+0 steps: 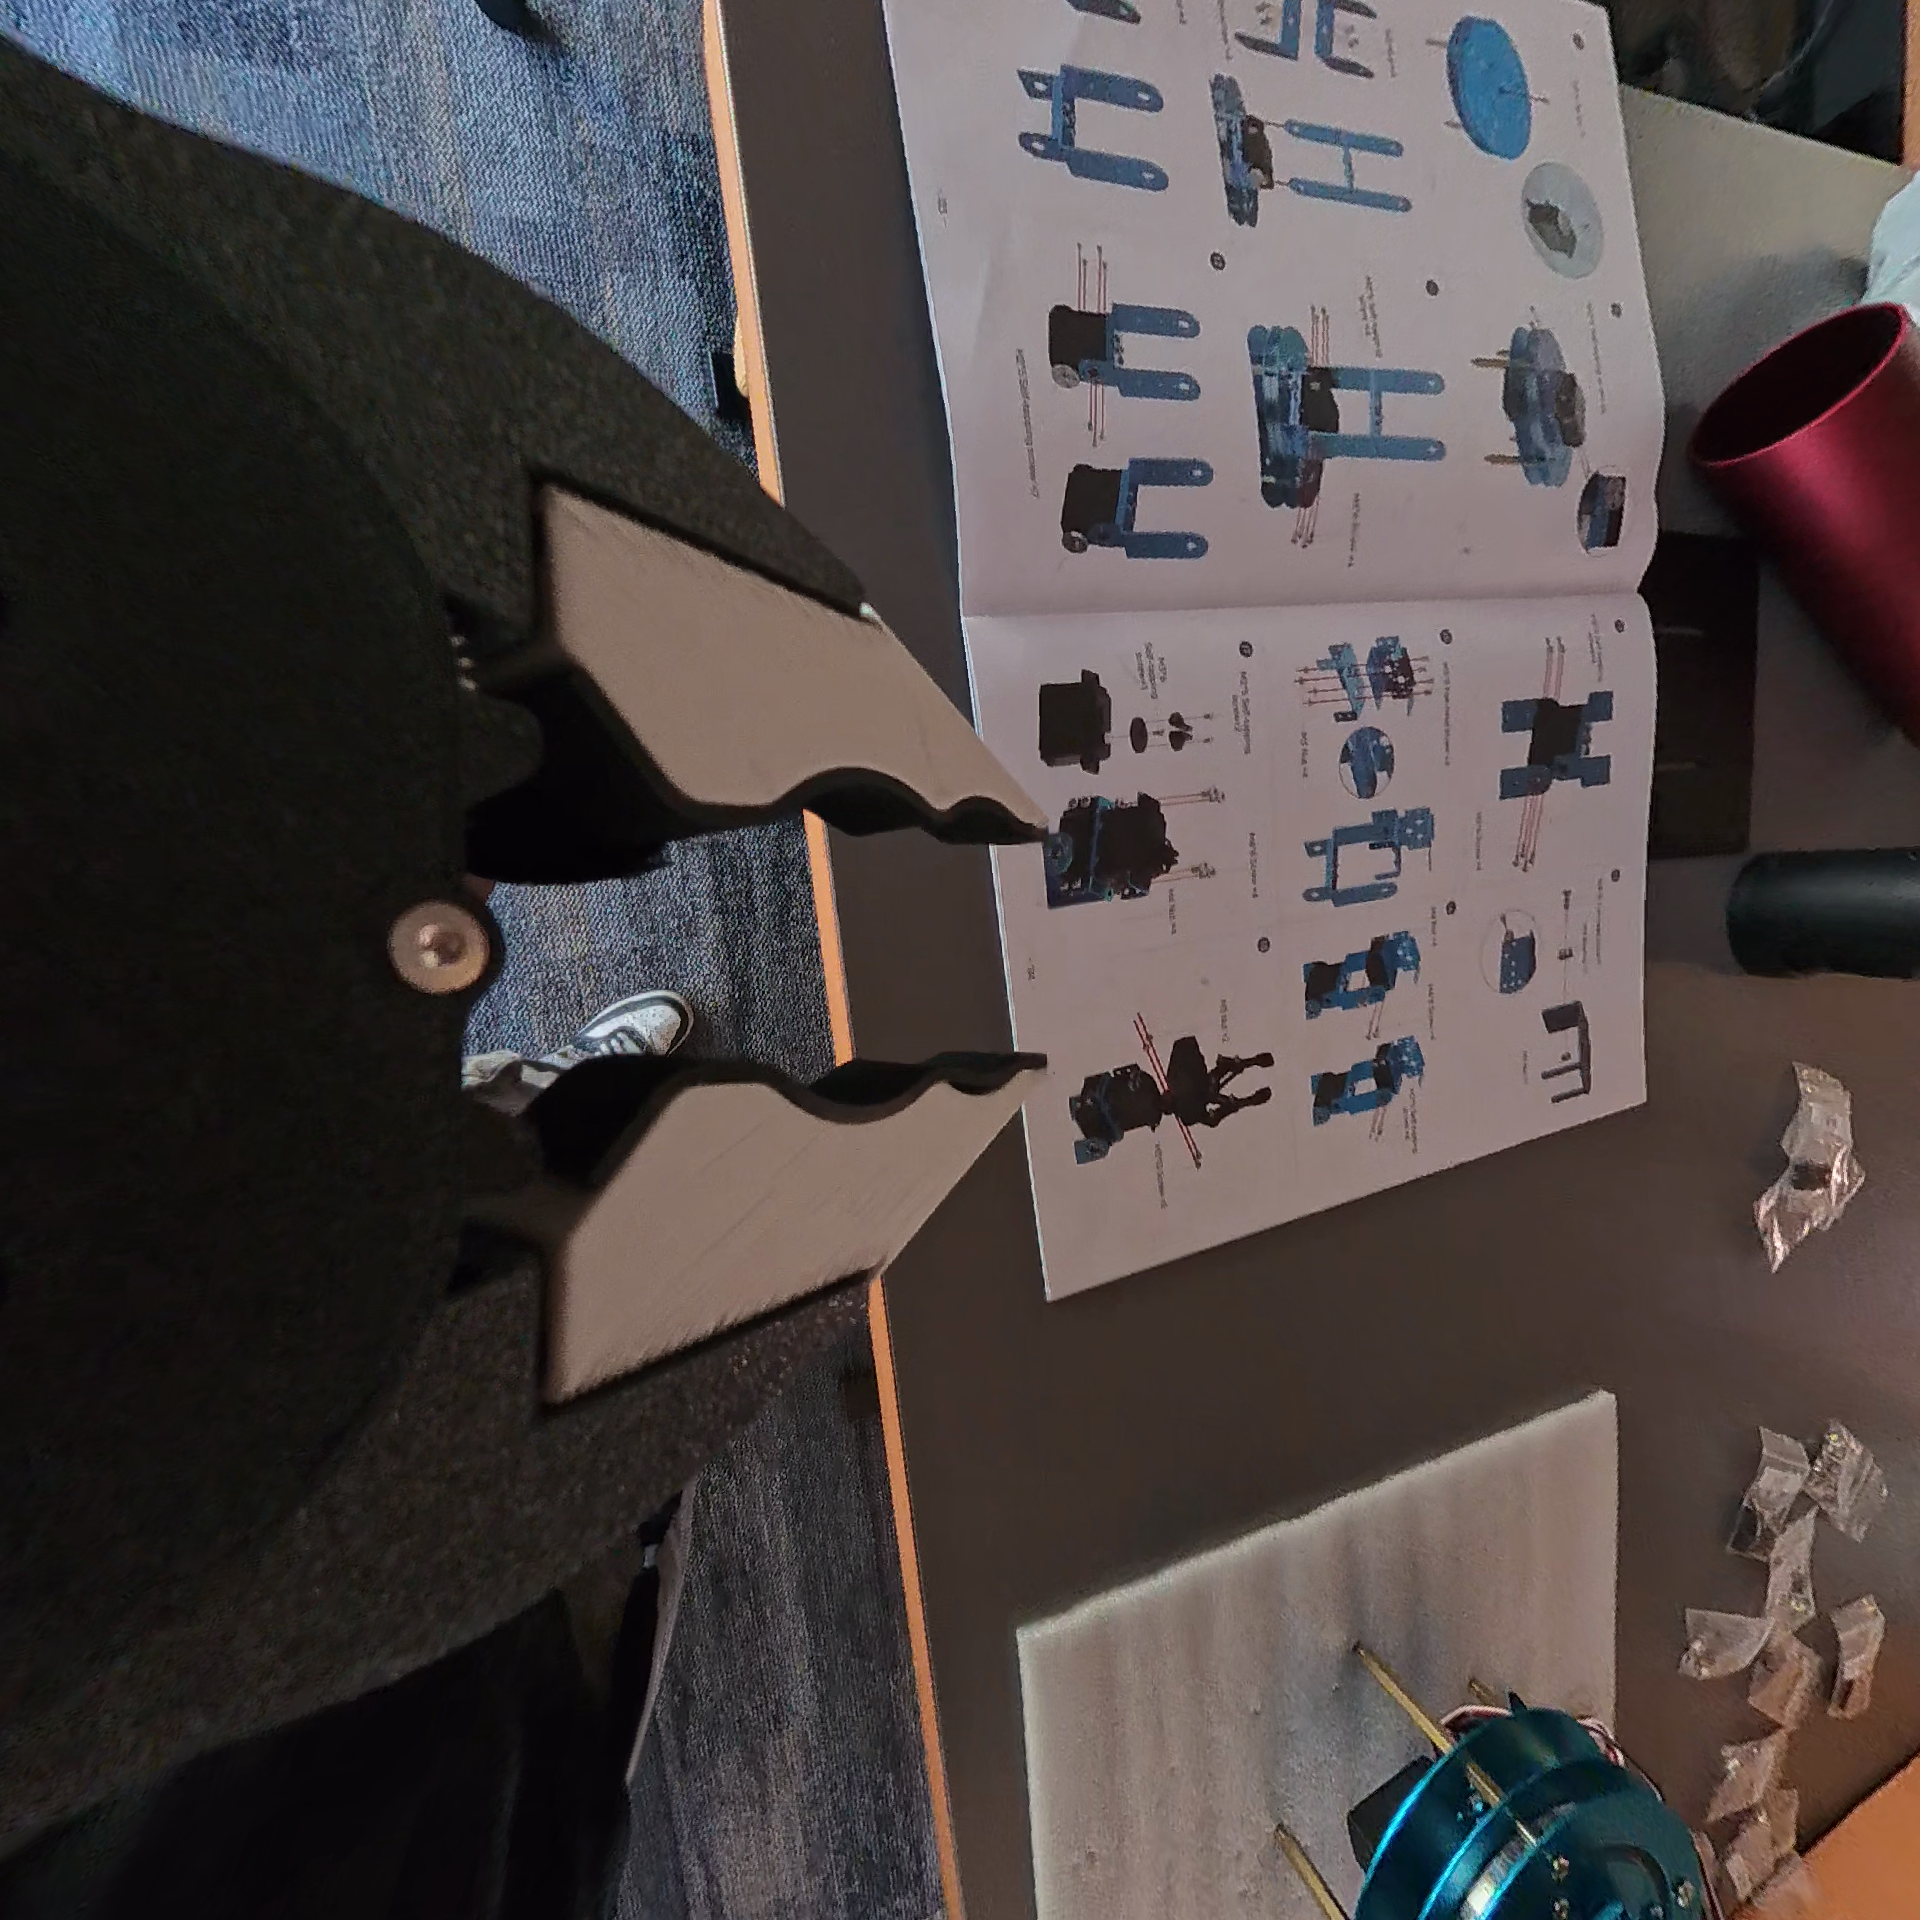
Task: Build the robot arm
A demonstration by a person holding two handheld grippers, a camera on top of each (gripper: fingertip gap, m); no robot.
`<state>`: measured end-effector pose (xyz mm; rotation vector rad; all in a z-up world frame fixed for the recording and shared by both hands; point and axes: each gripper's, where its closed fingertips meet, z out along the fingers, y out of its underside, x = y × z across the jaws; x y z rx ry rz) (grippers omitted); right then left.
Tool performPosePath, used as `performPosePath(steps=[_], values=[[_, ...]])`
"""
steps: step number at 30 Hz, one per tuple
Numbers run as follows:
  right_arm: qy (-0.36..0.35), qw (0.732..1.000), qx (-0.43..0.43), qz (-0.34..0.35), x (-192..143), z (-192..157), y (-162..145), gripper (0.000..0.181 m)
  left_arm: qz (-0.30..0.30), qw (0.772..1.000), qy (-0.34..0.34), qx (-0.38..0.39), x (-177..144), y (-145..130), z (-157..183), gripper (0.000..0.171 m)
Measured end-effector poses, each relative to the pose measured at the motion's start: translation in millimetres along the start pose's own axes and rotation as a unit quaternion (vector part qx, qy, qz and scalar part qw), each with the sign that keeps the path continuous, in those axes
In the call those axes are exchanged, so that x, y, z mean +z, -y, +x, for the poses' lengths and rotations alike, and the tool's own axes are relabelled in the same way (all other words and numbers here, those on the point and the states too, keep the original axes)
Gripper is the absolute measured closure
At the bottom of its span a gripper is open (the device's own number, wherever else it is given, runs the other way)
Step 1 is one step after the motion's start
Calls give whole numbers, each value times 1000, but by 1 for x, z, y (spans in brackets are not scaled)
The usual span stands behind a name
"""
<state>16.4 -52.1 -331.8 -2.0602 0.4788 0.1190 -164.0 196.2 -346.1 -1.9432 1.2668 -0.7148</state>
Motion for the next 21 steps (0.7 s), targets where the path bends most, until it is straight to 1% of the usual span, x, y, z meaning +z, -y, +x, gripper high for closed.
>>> performPosePath(steps=[5, 10, 14, 21], values=[[-7, 1000, -1, -10, 8, -4, 3, 155, 8, 1000, -13, -15, -1, -1, -4, 132], [-18, 1000, -10, -9, 10, -7, 13, 155, 4, 999, -29, -22, 0, -5, -5, 132], [-16, 1000, -7, -6, 16, -11, 16, 155, 5, 1000, -21, -11, -2, -4, -14, 132], [8, 1000, -16, -20, 35, -26, 16, 155, 8, 1000, -5, -27, -6, -4, -32, 132]])
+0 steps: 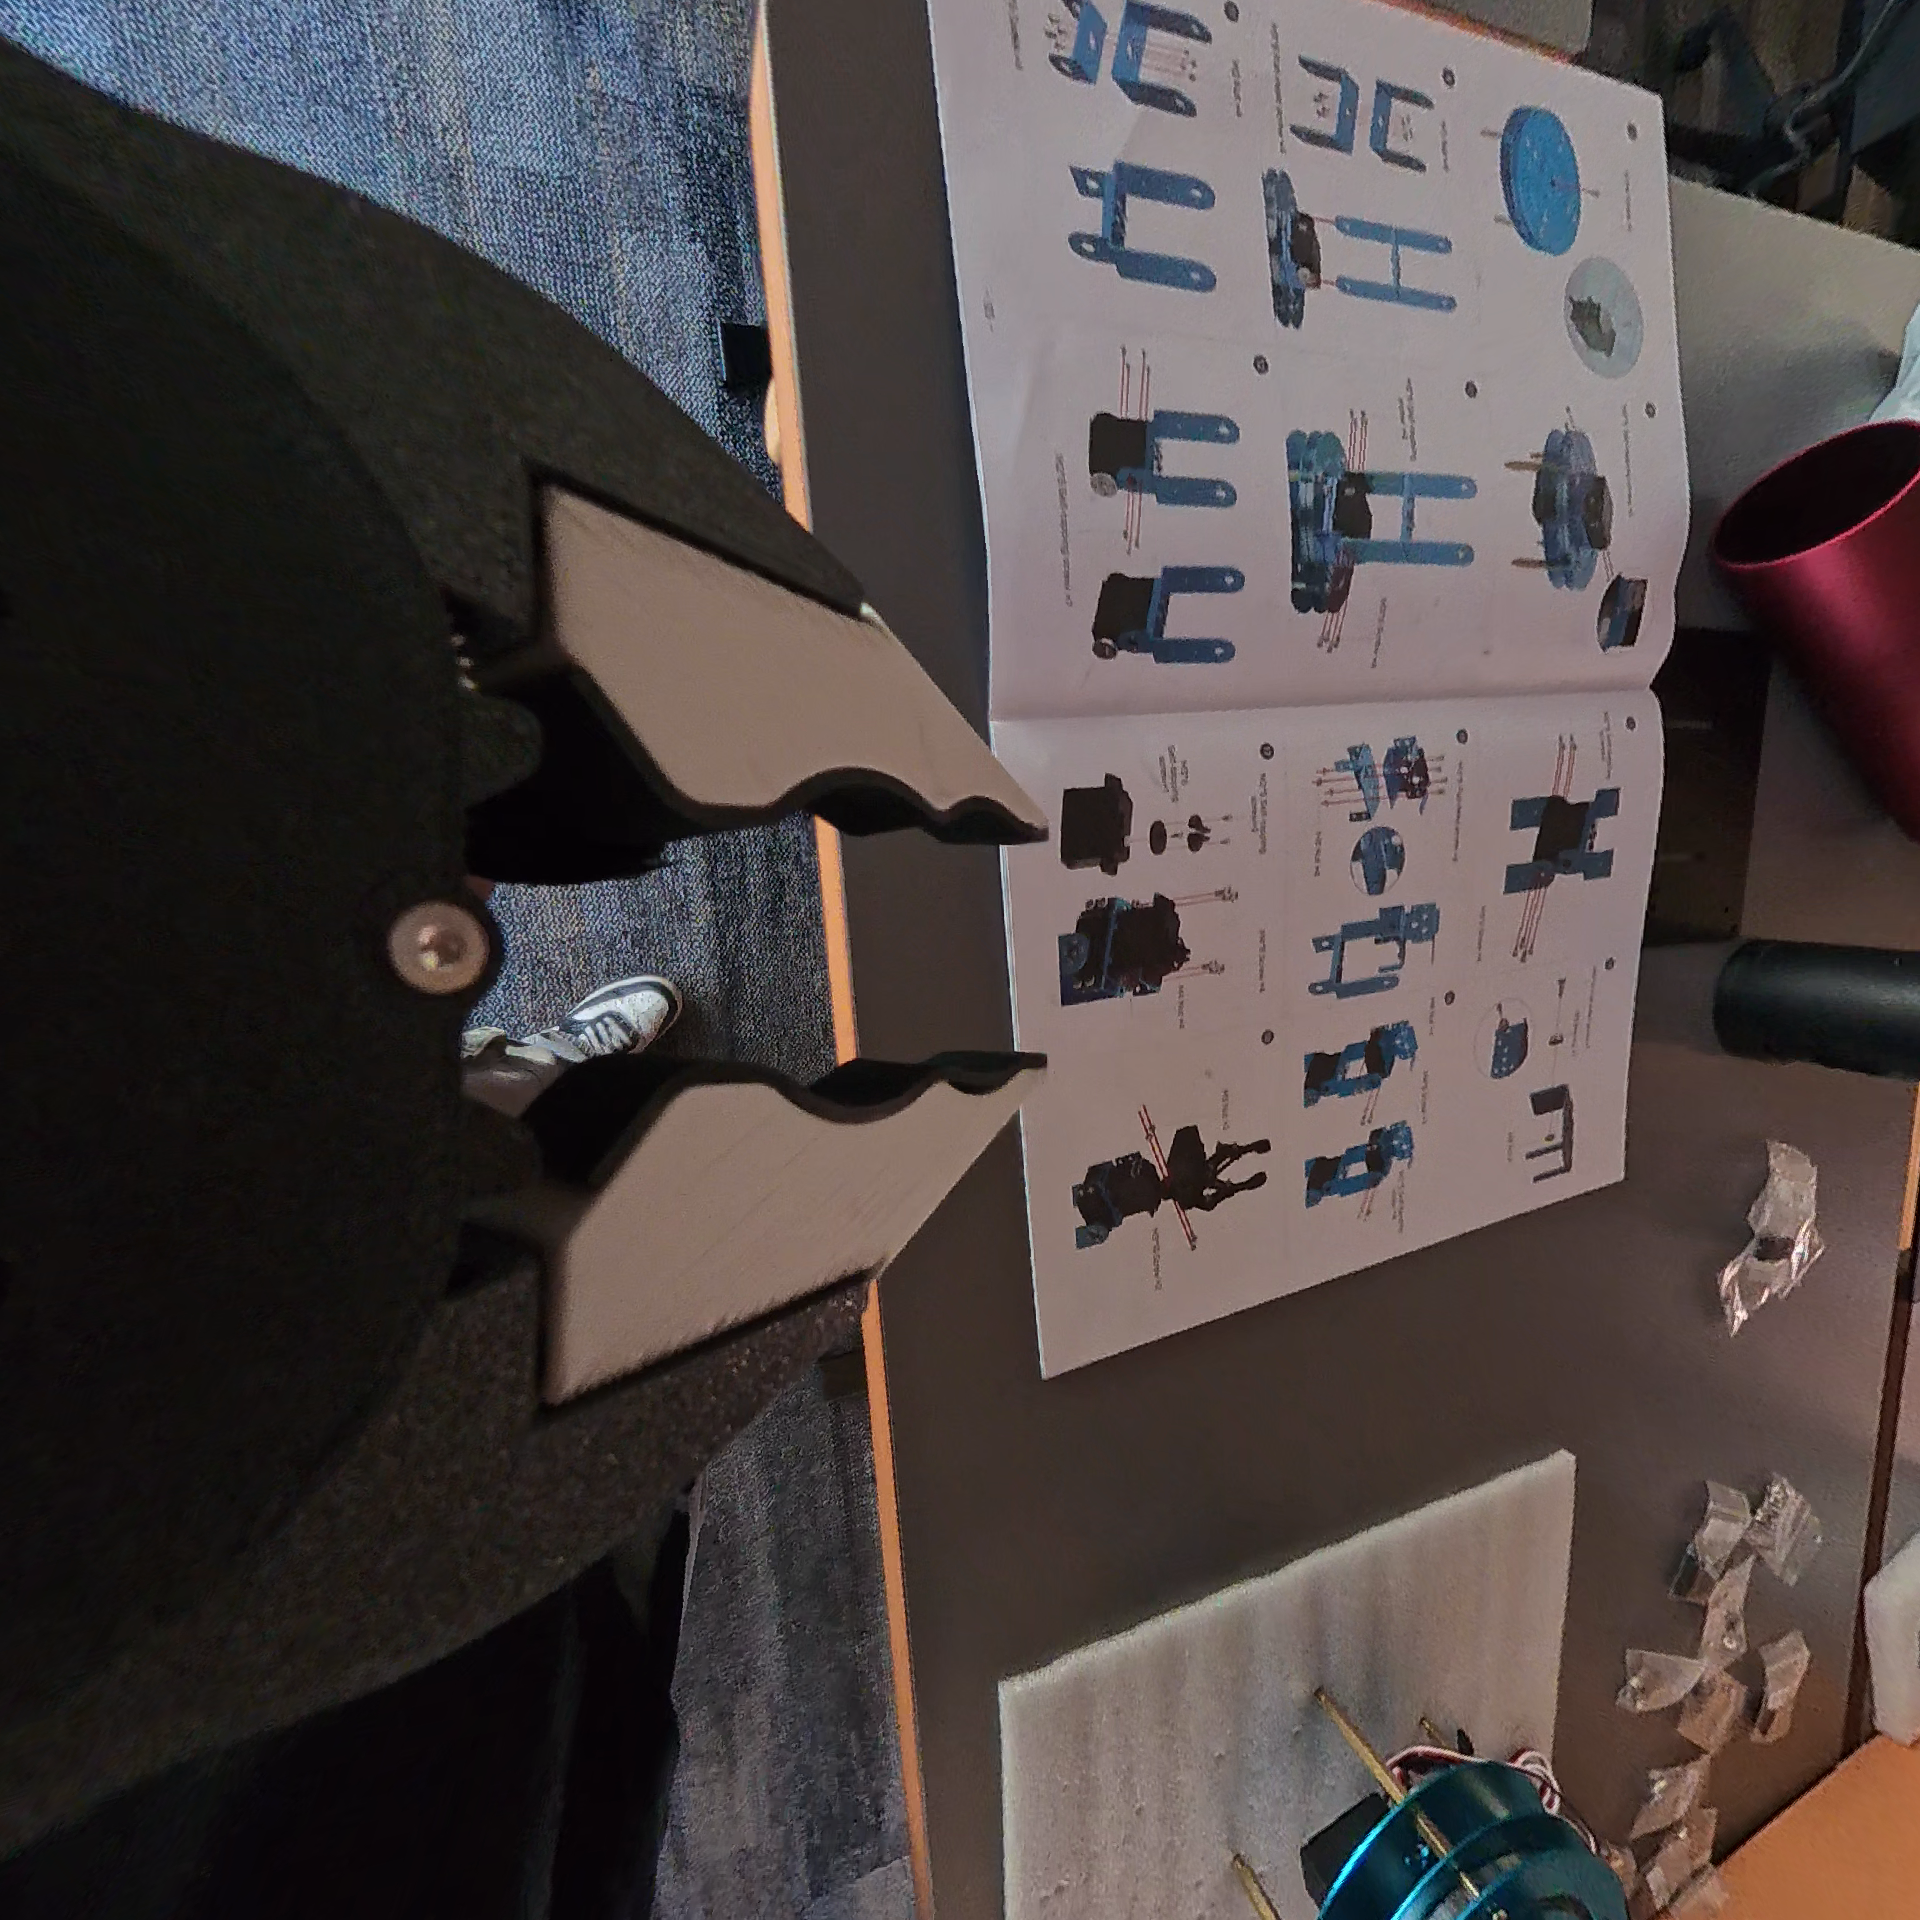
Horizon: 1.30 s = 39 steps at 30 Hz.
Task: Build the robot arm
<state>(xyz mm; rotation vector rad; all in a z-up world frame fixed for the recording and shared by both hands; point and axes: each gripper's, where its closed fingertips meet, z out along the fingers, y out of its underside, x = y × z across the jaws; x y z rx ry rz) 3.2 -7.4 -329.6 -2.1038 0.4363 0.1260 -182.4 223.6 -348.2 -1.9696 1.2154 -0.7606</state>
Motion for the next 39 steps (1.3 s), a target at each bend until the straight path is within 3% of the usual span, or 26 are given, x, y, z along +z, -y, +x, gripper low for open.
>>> performPosePath(steps=[21, 39], values=[[112, 988, -82, -73, 71, -52, 14, 155, -1, 993, 81, -86, -37, -39, -47, 133], [180, 951, -193, -162, 97, -104, 3, 154, 25, 976, 133, -171, -62, -87, -64, 133]])
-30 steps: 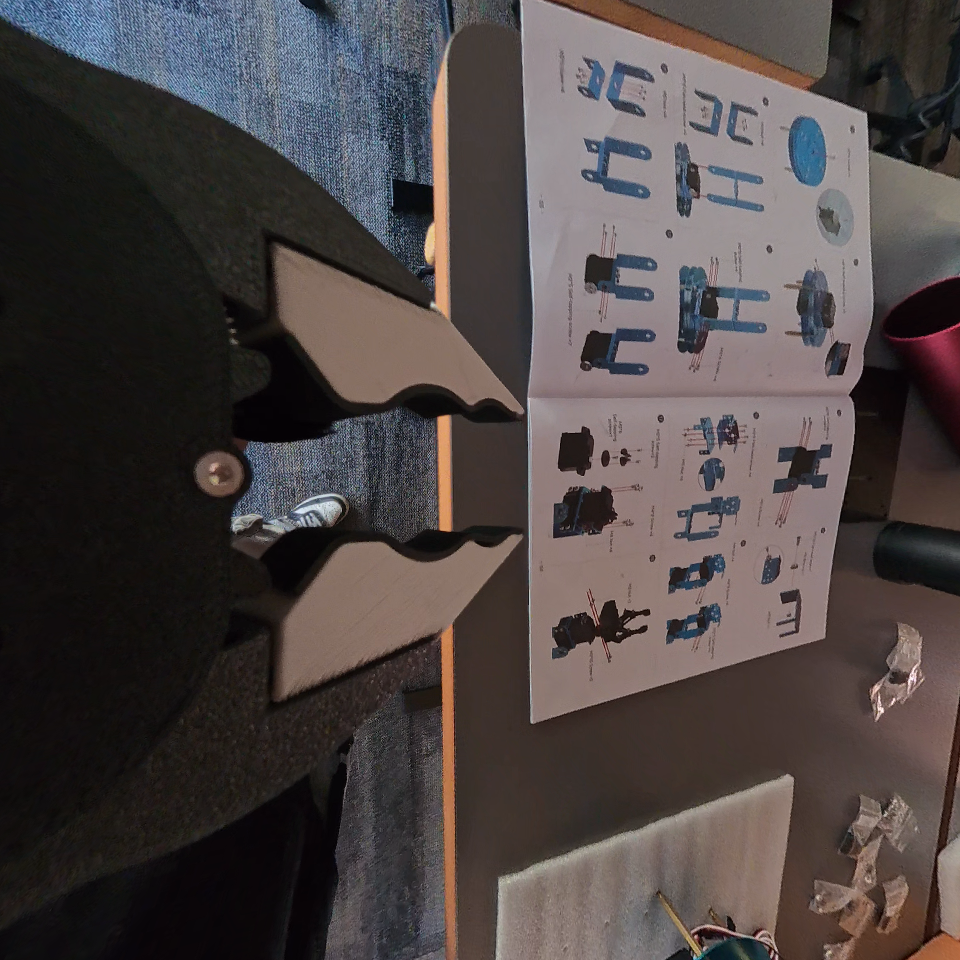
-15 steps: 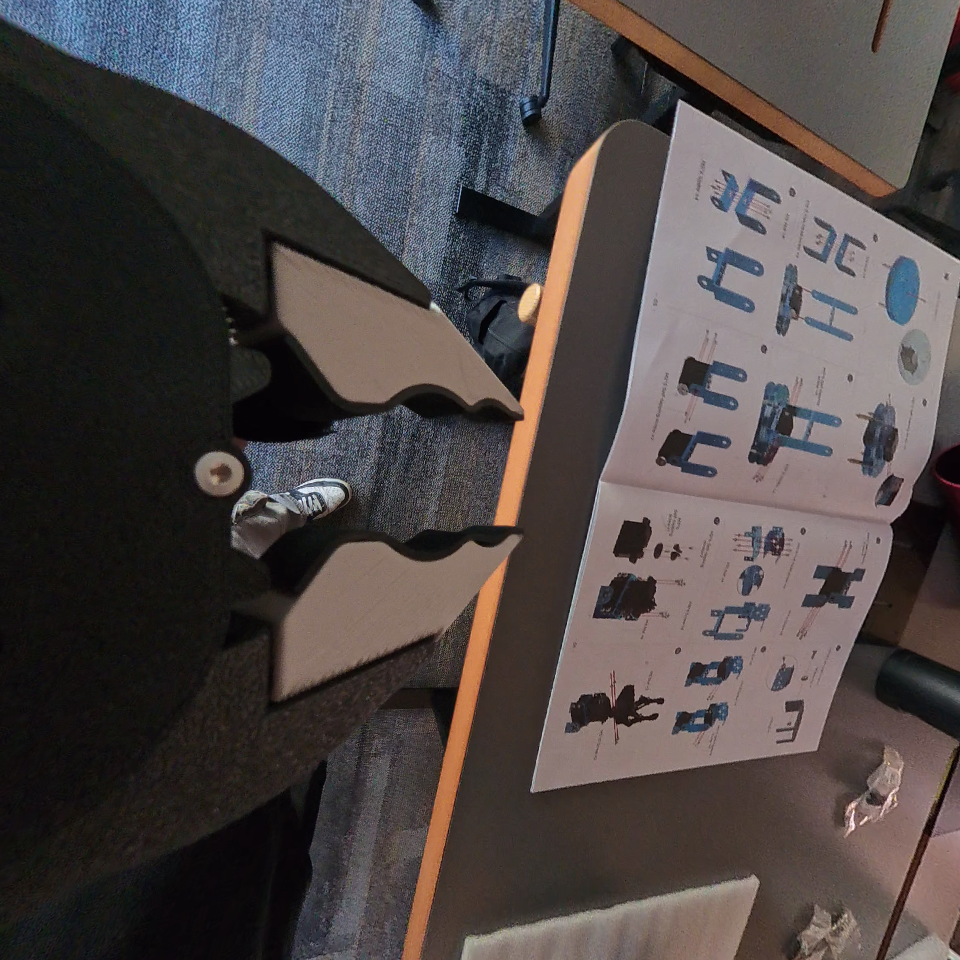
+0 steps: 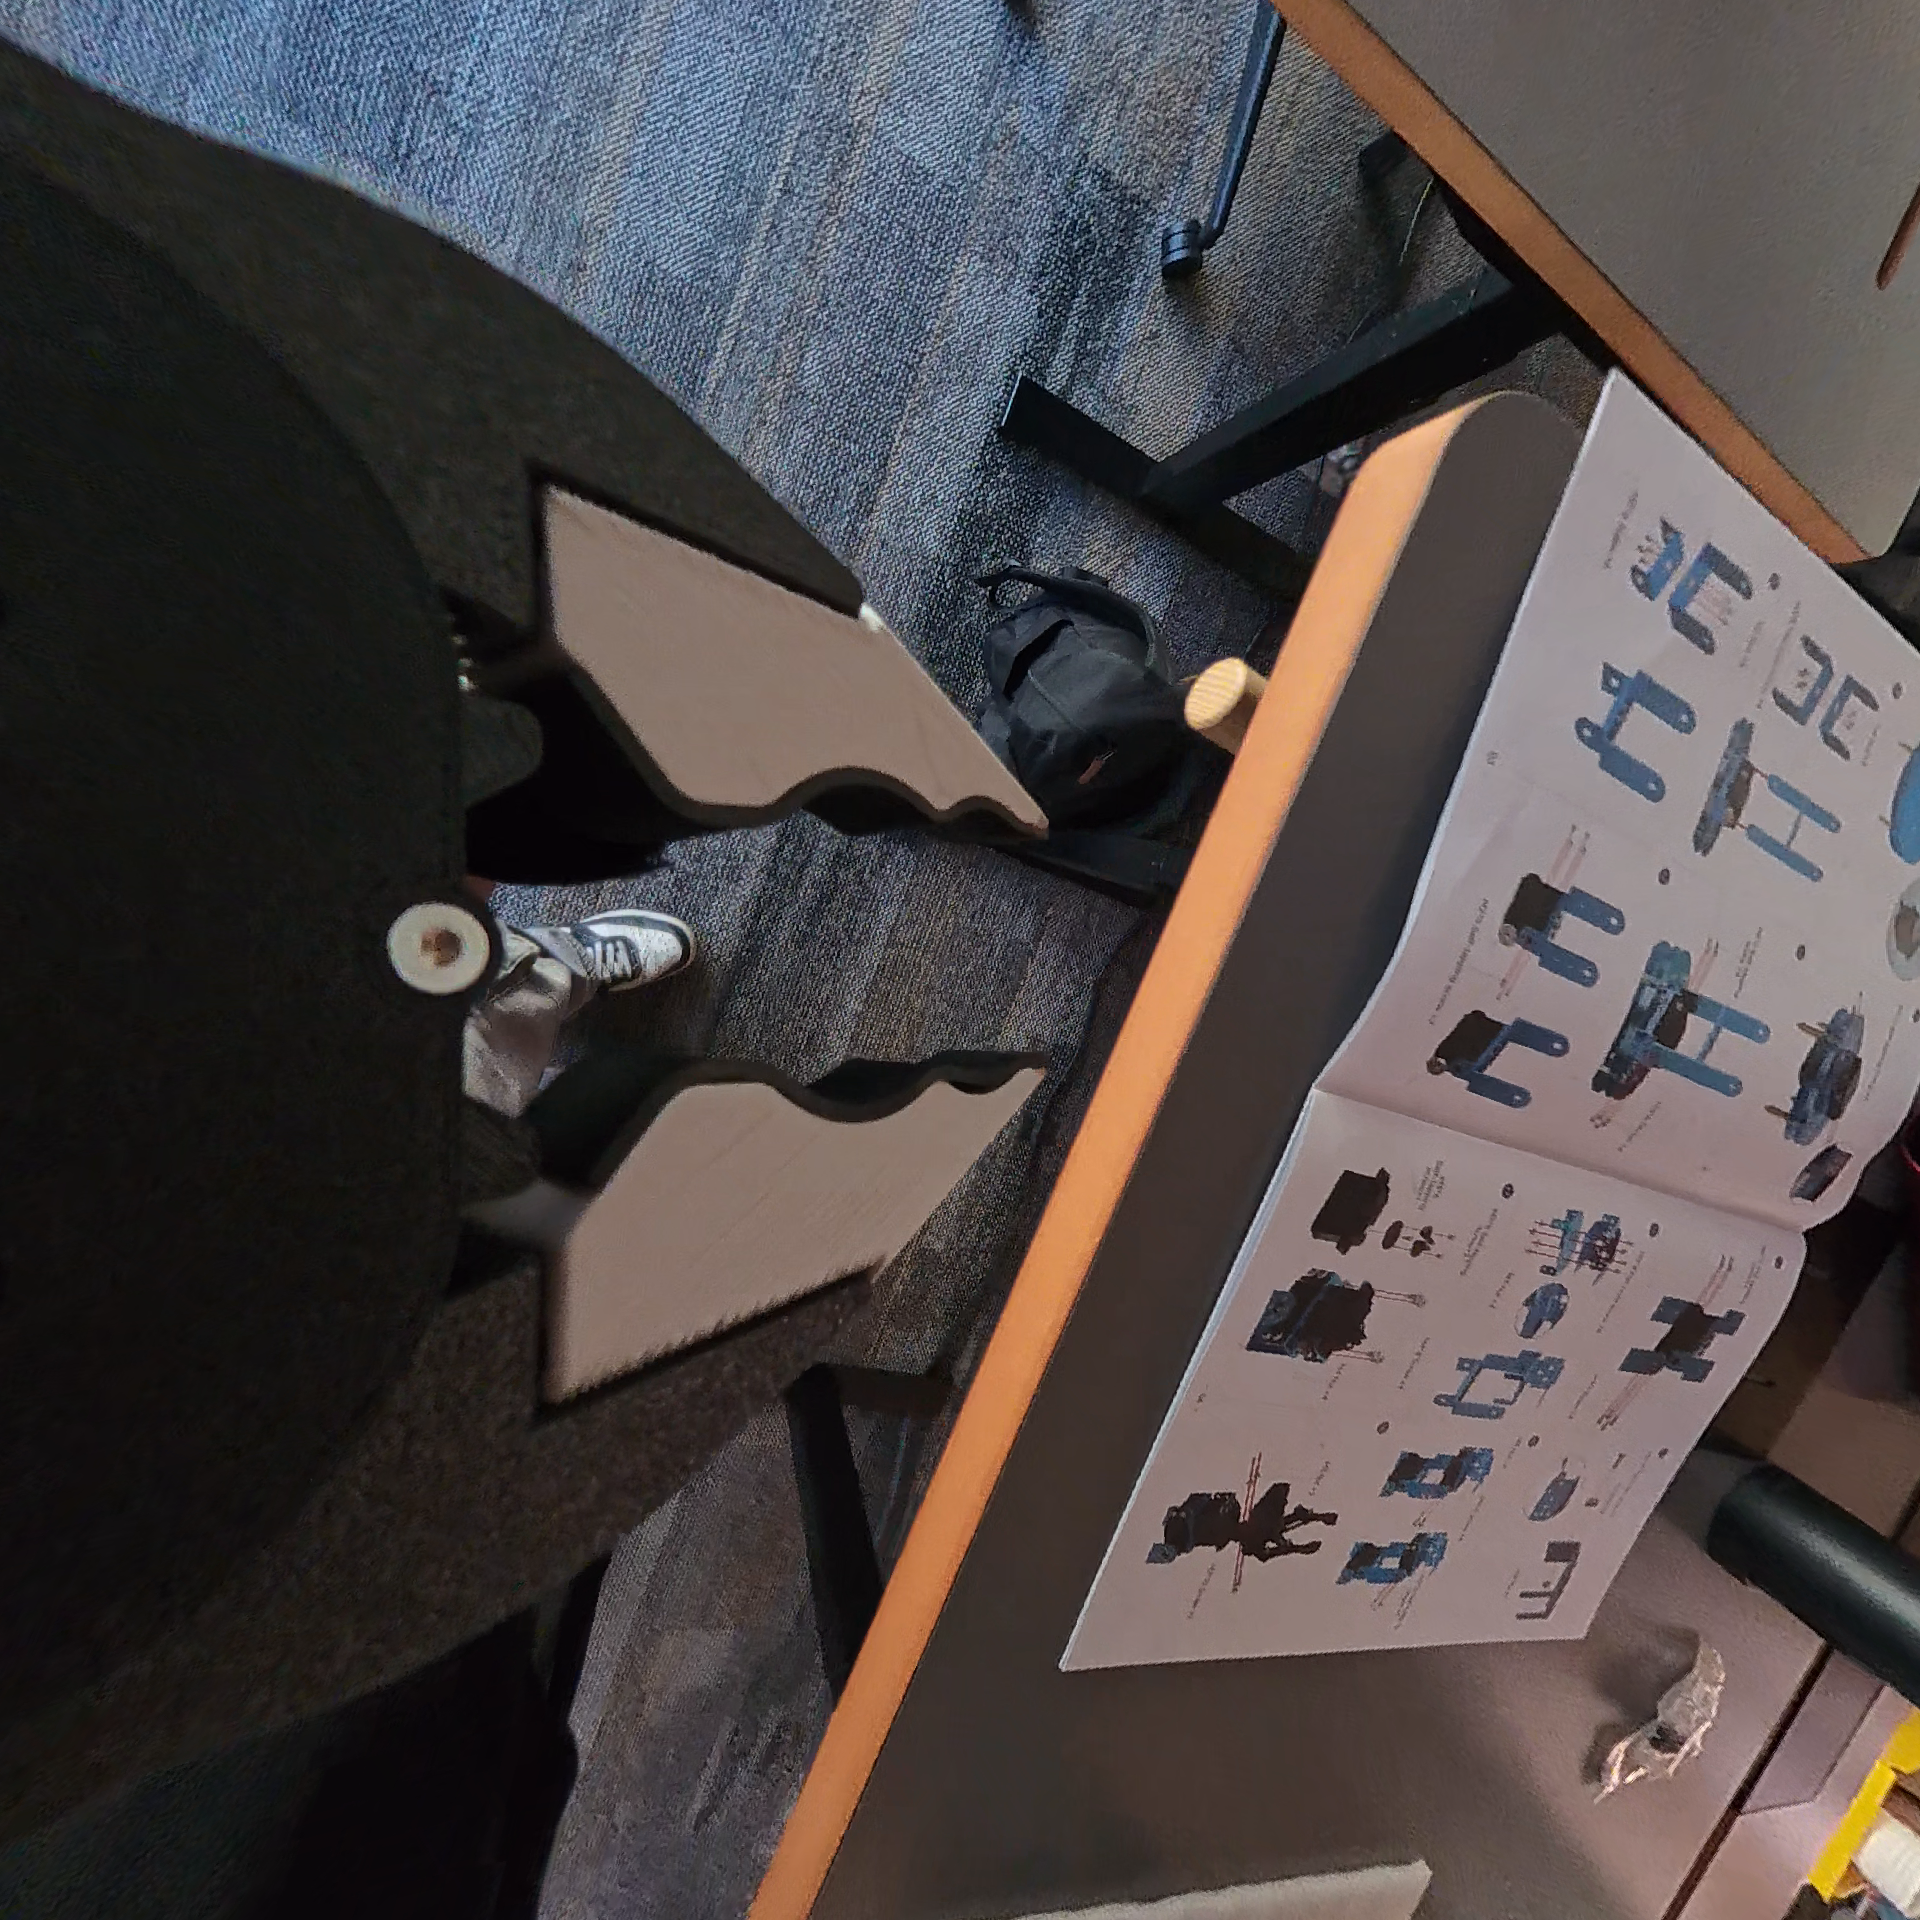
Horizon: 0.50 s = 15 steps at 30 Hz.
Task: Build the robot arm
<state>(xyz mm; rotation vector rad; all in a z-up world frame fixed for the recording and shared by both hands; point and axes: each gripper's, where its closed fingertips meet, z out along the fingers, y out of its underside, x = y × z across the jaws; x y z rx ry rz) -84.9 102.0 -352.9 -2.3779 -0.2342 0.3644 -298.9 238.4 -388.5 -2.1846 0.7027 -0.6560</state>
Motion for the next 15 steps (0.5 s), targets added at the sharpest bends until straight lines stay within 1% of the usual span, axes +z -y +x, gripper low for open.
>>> performPosePath(steps=[3, 6, 11, 14, 15], values=[[26, 1000, -13, -12, 6, -13, 5, 155, 2, 1000, 5, -6, -3, -11, 0, 133], [77, 997, 24, 0, 9, -29, 17, 154, -3, 1000, 12, -11, -5, -23, -1, 132], [73, 997, 3, -20, 18, -34, 20, 154, 0, 999, 14, -29, -11, -34, -6, 133], [78, 997, -7, -26, 23, -40, 22, 156, -3, 999, 22, -37, -14, -40, -14, 133], [76, 997, -13, -29, 25, -42, 22, 154, -3, 999, 24, -40, -16, -42, -17, 133]])
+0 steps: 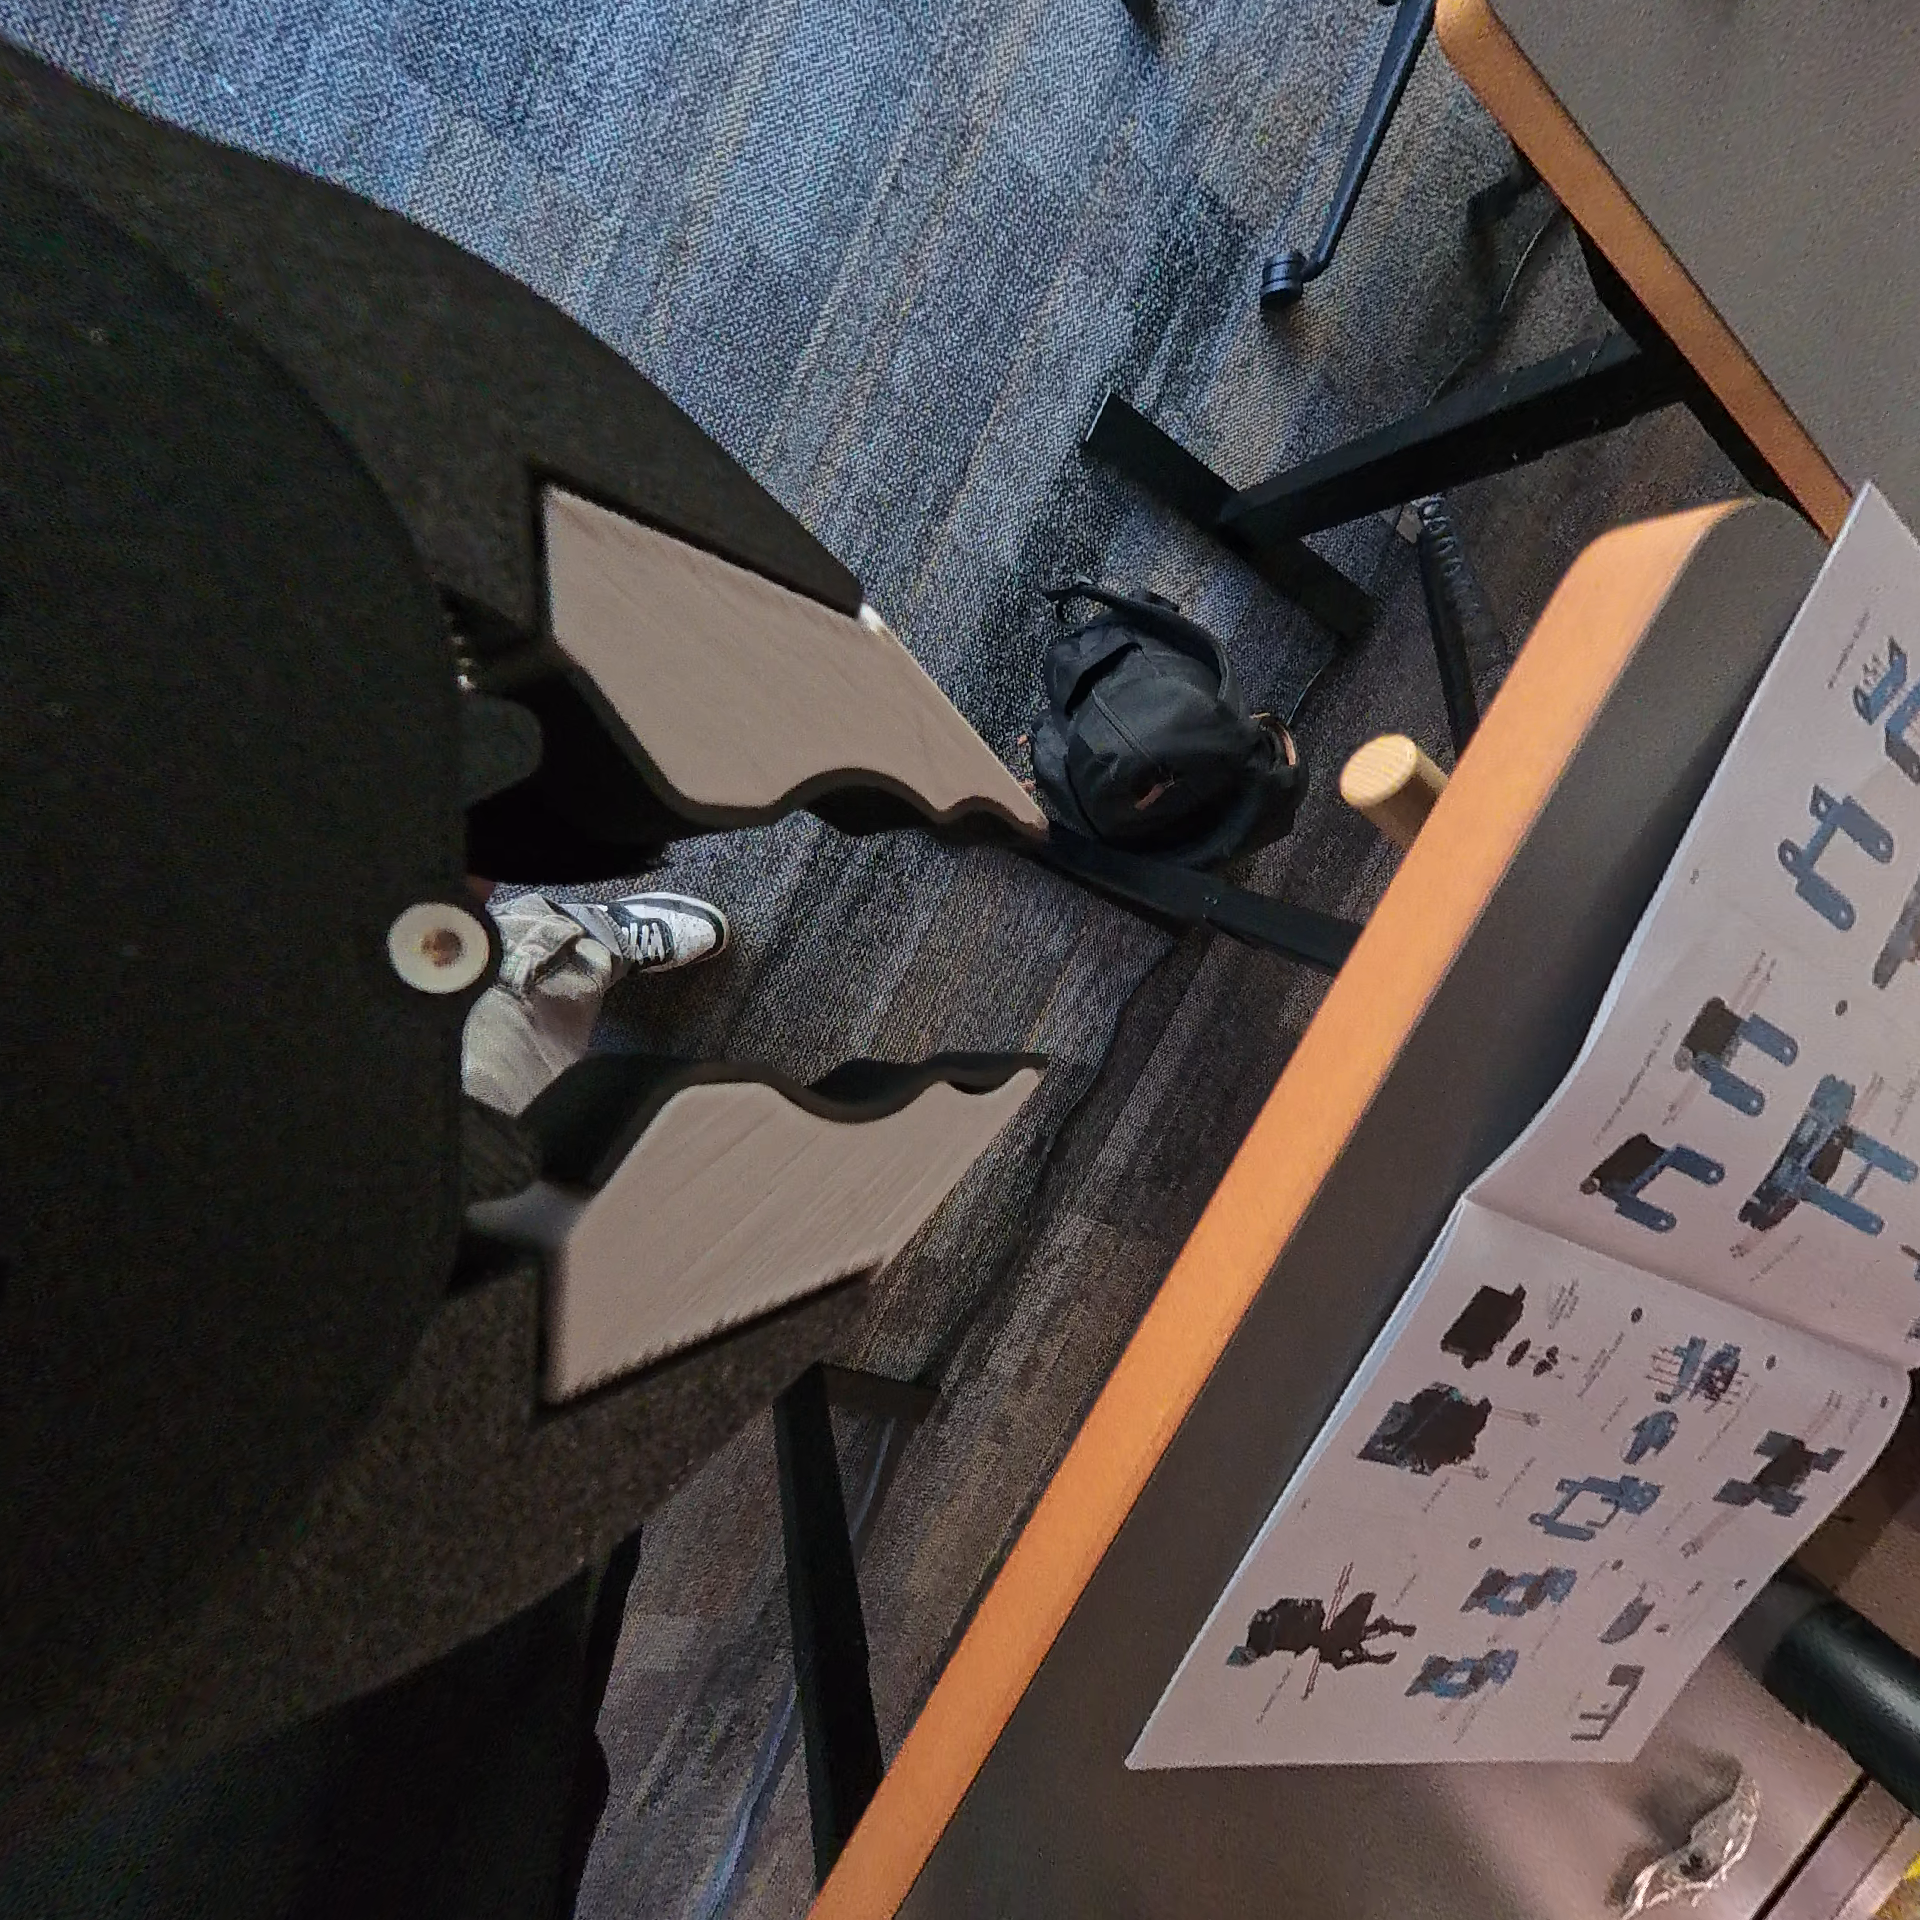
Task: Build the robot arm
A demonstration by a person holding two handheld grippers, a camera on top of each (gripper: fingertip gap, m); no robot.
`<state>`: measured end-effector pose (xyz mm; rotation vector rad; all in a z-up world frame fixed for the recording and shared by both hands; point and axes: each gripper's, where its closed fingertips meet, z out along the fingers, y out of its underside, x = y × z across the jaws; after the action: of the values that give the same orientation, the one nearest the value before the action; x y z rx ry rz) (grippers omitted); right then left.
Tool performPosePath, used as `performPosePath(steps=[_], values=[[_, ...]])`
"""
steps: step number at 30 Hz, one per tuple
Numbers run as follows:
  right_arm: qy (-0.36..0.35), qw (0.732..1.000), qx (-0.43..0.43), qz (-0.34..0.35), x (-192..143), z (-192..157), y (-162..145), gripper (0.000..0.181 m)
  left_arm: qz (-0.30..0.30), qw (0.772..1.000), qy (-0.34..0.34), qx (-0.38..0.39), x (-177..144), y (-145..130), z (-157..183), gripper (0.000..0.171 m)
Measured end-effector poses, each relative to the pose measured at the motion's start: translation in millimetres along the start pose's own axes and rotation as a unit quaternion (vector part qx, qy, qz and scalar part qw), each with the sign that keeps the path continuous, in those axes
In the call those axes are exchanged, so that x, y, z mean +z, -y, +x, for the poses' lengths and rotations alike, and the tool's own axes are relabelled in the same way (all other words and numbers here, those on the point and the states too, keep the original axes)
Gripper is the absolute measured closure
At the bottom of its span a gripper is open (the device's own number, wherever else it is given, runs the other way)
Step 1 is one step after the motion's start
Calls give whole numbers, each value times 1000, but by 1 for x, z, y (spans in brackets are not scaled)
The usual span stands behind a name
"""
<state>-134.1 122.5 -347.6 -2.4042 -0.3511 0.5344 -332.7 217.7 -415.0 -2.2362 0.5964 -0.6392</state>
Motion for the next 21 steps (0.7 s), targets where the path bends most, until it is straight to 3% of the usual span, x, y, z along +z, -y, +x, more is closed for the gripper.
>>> performPosePath(steps=[11, 21], values=[[-1, 1000, -20, -12, 9, -11, -1, 155, -1, 1000, 14, -18, -9, -6, -21, 132], [-12, 1000, -12, -10, 4, -14, -7, 154, -6, 1000, -11, -9, -2, -5, -7, 132]])
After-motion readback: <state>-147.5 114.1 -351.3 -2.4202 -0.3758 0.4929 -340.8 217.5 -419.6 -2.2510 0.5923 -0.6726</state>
